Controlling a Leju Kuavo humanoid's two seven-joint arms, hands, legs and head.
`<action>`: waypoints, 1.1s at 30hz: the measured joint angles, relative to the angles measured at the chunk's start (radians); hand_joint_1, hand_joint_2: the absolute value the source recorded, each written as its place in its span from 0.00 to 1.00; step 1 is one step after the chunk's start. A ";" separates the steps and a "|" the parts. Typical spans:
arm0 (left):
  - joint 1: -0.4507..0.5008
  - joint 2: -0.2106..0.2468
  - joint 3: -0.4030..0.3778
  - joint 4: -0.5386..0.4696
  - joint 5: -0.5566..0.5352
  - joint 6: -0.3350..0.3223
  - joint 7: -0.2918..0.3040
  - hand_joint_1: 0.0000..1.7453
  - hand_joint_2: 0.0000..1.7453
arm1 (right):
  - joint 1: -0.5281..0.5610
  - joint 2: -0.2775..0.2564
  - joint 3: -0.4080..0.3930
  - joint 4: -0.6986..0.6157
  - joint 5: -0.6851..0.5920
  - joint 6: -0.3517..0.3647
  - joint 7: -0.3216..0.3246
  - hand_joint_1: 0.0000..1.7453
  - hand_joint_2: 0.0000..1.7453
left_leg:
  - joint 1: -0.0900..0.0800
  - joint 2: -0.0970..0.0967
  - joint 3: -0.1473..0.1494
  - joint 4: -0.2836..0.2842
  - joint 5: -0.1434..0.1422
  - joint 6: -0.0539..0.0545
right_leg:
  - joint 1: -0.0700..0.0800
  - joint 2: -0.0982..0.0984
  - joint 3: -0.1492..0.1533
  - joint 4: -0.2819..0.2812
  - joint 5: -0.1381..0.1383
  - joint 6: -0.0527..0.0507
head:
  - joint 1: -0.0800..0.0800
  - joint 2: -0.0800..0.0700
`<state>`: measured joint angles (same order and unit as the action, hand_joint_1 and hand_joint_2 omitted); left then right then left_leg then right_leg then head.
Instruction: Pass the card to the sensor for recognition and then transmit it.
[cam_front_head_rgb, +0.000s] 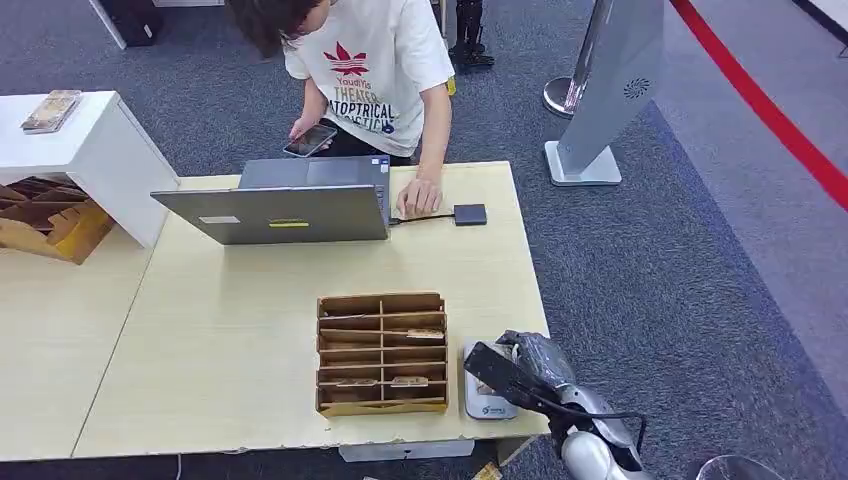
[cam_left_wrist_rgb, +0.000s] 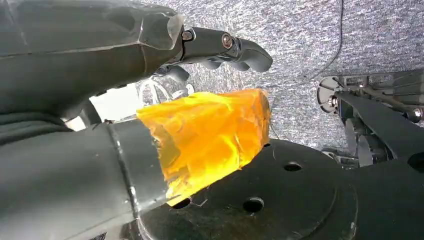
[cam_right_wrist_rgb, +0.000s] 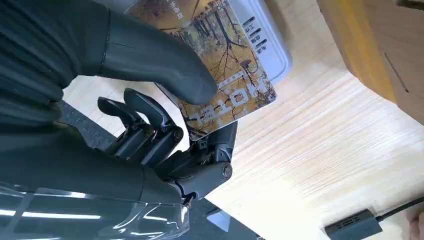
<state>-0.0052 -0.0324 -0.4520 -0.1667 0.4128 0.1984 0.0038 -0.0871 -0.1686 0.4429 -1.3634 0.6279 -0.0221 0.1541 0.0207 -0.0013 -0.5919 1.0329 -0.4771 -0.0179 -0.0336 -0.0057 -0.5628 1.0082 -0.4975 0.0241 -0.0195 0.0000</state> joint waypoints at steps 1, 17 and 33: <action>0.000 0.000 0.000 0.000 0.000 0.000 0.000 0.00 0.00 | 0.000 0.000 0.000 0.000 0.000 0.000 0.000 1.00 1.00 | 0.000 0.000 0.000 0.000 0.000 0.000 | 0.000 0.000 0.000 0.000 0.000 0.000 | 0.000 0.000; 0.000 0.000 0.000 0.000 0.000 0.000 0.000 0.00 0.00 | 0.000 0.000 0.000 0.000 0.001 0.000 0.000 1.00 1.00 | 0.000 0.000 0.000 0.000 0.000 0.000 | 0.000 0.000 0.000 0.000 0.000 0.000 | 0.000 0.000; 0.000 0.003 0.000 0.000 0.000 0.000 0.000 0.00 0.00 | 0.000 0.000 0.000 0.000 0.001 0.000 0.000 1.00 1.00 | 0.000 0.000 0.000 0.000 0.000 0.000 | 0.000 0.000 0.000 0.000 0.000 0.000 | 0.000 0.000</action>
<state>-0.0053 -0.0294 -0.4520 -0.1667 0.4131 0.1984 0.0038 -0.0874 -0.1686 0.4429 -1.3630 0.6287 -0.0217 0.1545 0.0207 -0.0013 -0.5917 1.0330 -0.4770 -0.0179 -0.0336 -0.0057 -0.5624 1.0082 -0.4974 0.0241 -0.0195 0.0000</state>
